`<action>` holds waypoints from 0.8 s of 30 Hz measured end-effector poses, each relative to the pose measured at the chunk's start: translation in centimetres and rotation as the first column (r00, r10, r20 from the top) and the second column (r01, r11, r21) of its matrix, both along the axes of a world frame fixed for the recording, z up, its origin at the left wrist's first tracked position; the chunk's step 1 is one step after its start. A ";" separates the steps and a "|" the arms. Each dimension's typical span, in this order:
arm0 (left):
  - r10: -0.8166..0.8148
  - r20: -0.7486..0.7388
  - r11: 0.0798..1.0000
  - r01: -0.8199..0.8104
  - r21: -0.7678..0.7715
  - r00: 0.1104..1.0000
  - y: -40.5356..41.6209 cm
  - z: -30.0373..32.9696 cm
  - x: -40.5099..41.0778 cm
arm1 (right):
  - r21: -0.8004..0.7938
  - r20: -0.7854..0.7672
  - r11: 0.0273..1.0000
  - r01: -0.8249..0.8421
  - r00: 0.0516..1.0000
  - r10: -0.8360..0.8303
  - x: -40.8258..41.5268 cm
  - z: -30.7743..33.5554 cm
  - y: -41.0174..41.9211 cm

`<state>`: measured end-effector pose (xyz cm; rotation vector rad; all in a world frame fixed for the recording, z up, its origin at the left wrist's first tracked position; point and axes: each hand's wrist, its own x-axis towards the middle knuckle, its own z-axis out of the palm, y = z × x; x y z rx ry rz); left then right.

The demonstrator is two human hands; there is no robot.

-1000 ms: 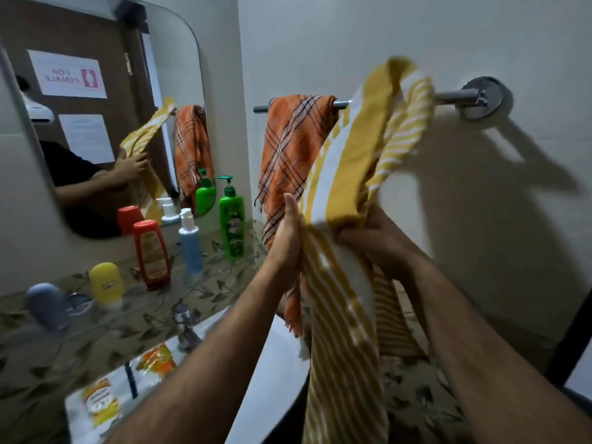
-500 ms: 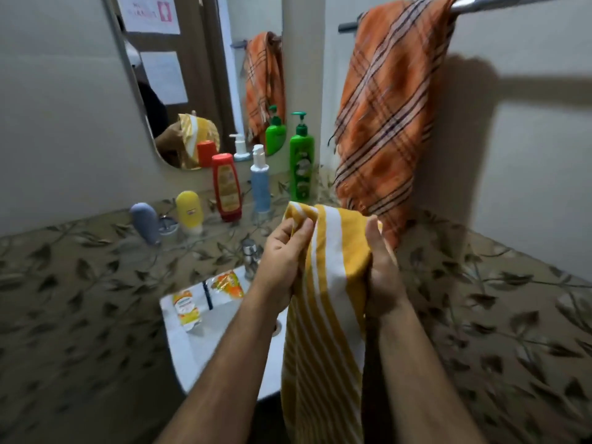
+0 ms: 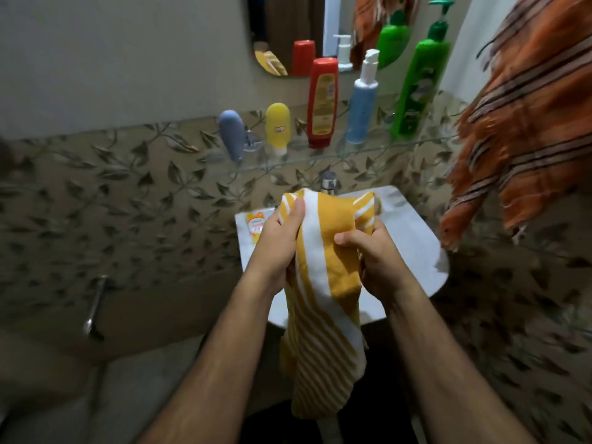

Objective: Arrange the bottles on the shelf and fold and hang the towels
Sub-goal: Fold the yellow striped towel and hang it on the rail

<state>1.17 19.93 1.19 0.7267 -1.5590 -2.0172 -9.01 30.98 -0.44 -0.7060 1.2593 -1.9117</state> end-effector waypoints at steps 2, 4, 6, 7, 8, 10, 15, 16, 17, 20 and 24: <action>0.095 -0.018 0.996 -0.095 0.003 0.995 -0.8 -0.7 0.7 | -0.011 0.091 0.999 -0.033 0.995 0.034 0.0 -0.7 -0.9; 0.175 -0.035 0.985 -0.175 0.005 0.984 -1.0 -1.3 1.2 | -0.010 0.213 0.996 -0.089 0.973 0.089 -0.3 -1.1 -1.6; 0.240 -0.050 0.970 -0.239 0.032 0.969 -0.8 -2.0 1.5 | -0.026 0.296 0.990 -0.141 0.945 0.142 -0.8 -1.9 -2.1; 0.284 -0.056 0.958 -0.281 0.047 0.957 -0.7 -2.5 1.7 | -0.031 0.322 0.984 -0.174 0.930 0.175 -1.0 -2.1 -2.4; 0.330 -0.058 0.943 -0.327 0.059 0.942 -0.7 -2.9 1.8 | -0.035 0.336 0.976 -0.216 0.917 0.215 -1.1 -2.4 -2.7; 0.415 -0.071 0.908 -0.408 0.094 0.907 -0.2 -3.5 1.9 | -0.032 0.341 0.953 -0.302 0.893 0.295 -1.7 -3.1 -2.9; 0.623 -0.116 0.774 -0.590 0.230 0.773 2.2 -4.7 2.4 | 0.139 0.145 0.880 -0.455 0.888 0.437 -4.7 -3.4 -2.3; 0.667 -0.120 0.737 -0.629 0.246 0.735 2.7 -5.0 2.5 | 0.181 0.082 0.880 -0.438 0.899 0.431 -5.3 -3.8 -2.1; 0.714 -0.122 0.693 -0.671 0.263 0.690 3.2 -5.3 2.7 | 0.215 0.040 0.888 -0.407 0.912 0.409 -5.7 -4.1 -1.9; 0.837 -0.118 0.542 -0.781 0.311 0.534 4.9 -6.5 2.8 | 0.285 0.047 0.916 -0.282 0.959 0.280 -5.6 -6.5 -0.3; 0.895 -0.054 0.437 -0.848 0.299 0.442 7.5 -8.2 2.9 | 0.350 0.241 0.828 -0.439 0.896 0.373 -3.8 -9.0 3.7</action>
